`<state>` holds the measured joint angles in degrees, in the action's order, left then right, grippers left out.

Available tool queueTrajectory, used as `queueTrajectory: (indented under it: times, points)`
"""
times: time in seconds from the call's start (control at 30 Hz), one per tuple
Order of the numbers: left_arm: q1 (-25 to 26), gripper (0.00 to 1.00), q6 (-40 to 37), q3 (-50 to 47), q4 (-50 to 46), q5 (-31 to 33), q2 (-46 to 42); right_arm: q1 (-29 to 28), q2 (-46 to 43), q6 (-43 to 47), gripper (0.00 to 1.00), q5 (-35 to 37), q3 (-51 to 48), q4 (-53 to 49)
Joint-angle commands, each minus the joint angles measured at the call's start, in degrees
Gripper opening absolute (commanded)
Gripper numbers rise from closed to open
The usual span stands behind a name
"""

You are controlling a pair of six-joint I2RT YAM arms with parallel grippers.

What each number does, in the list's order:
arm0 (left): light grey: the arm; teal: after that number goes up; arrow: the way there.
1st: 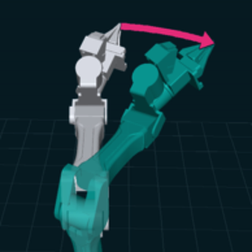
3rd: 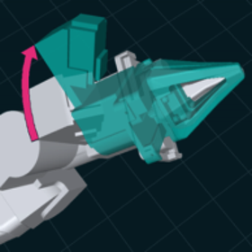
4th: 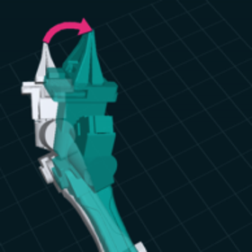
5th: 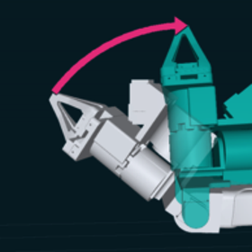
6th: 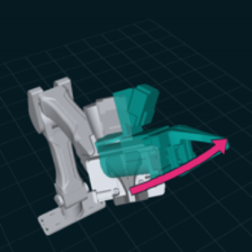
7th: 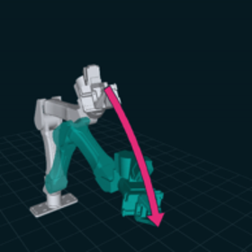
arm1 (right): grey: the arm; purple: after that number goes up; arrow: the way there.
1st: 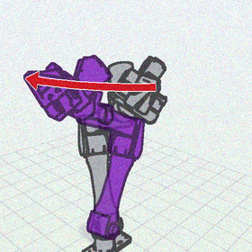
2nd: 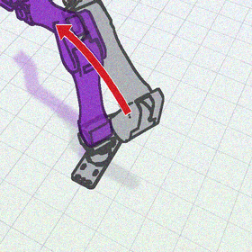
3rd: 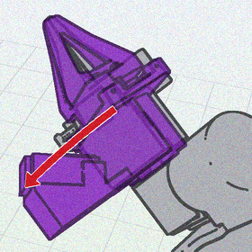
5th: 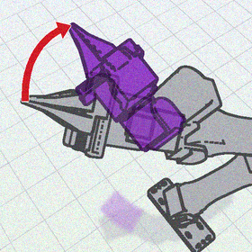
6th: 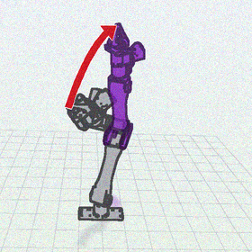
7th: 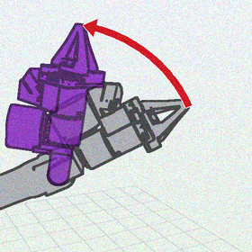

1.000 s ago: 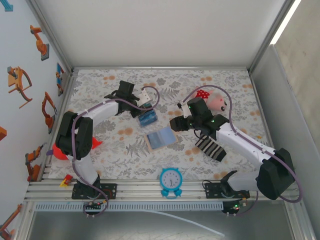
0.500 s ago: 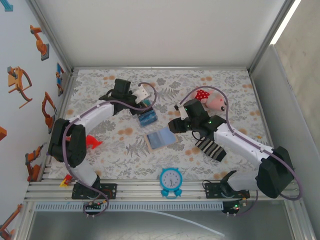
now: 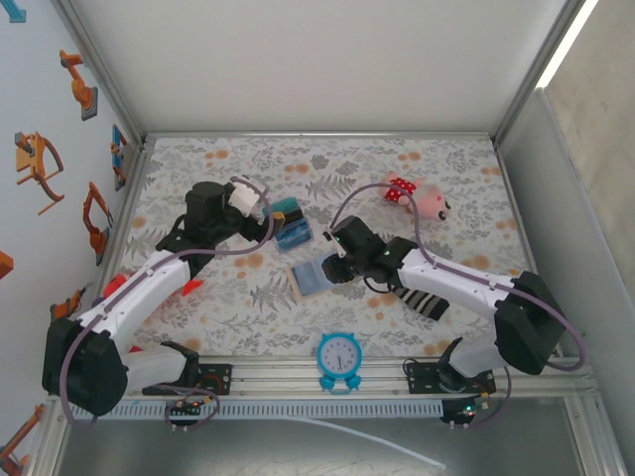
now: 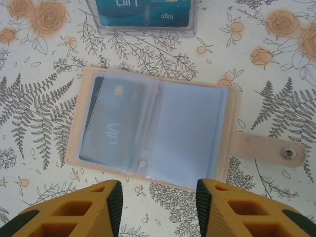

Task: Take the credit cards out of the card holder

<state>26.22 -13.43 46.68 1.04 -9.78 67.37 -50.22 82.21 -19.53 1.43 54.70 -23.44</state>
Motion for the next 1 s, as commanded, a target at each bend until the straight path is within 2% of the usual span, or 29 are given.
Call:
queueTrajectory:
  times: [0.0, 0.2, 0.3, 0.6, 0.97]
  points:
    - [0.0, 0.97, 9.0, -3.3, 2.8, 8.6, -5.5, -2.0, 2.3, -1.0, 0.44, 3.6, 3.3, -1.7]
    - [0.0, 0.97, 14.6, -9.2, -0.2, 22.8, -13.3, -4.7, 7.4, -1.2, 0.45, 4.5, 6.1, -2.2]
    - [0.0, 0.97, 18.5, -11.3, -1.6, 28.0, -16.2, -6.2, 10.2, -1.4, 0.45, 5.7, 8.1, -3.0]
    - [-0.3, 0.97, 29.3, -14.1, -6.4, 35.8, -20.1, -8.8, 16.0, -1.4, 0.45, 7.0, 12.0, -4.9]
    - [-0.4, 0.97, 33.9, -13.8, -10.3, 39.4, -19.1, -9.9, 23.5, -1.2, 0.45, 5.8, 16.4, -5.5]
